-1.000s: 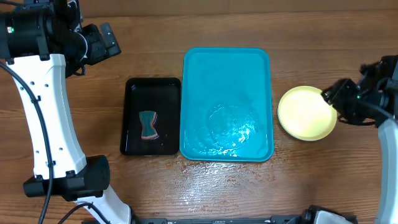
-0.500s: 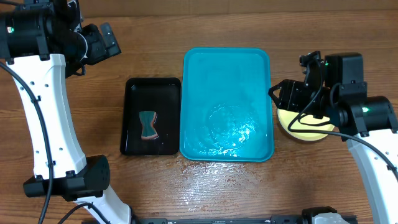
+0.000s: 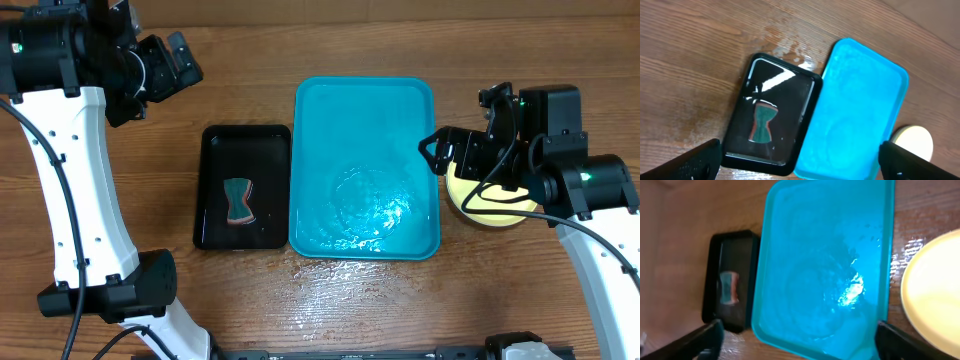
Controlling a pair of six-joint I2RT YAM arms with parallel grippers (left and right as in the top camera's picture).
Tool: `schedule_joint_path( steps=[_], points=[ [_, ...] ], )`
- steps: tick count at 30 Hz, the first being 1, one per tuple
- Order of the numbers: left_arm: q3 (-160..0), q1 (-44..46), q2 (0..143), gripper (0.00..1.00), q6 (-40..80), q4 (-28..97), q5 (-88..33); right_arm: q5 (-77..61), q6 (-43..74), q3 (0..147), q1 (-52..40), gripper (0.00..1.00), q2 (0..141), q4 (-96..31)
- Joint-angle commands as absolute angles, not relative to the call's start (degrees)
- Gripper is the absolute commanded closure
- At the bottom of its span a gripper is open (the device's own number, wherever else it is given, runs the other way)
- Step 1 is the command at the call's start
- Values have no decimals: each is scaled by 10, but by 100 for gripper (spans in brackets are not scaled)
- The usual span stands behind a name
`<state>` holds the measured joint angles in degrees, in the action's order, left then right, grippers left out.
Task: Clean dirty plates on tray and stack at the side
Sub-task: 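Open the right gripper and raise it off the stacked plates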
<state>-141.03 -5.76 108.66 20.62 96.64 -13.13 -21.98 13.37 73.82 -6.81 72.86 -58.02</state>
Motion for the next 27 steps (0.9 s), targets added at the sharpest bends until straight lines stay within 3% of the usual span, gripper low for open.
schedule_joint_path(
  steps=[1,12,27],
  points=[
    [-1419,-52,1079,0,133,968,-183,-215,132,746,-71,0,728,-577],
    [-1419,6,1079,0,116,968,-112,-215,133,746,-71,0,728,-577],
    [-1419,12,1079,0,124,968,-115,-215,133,746,-71,0,728,-577]
  ],
)
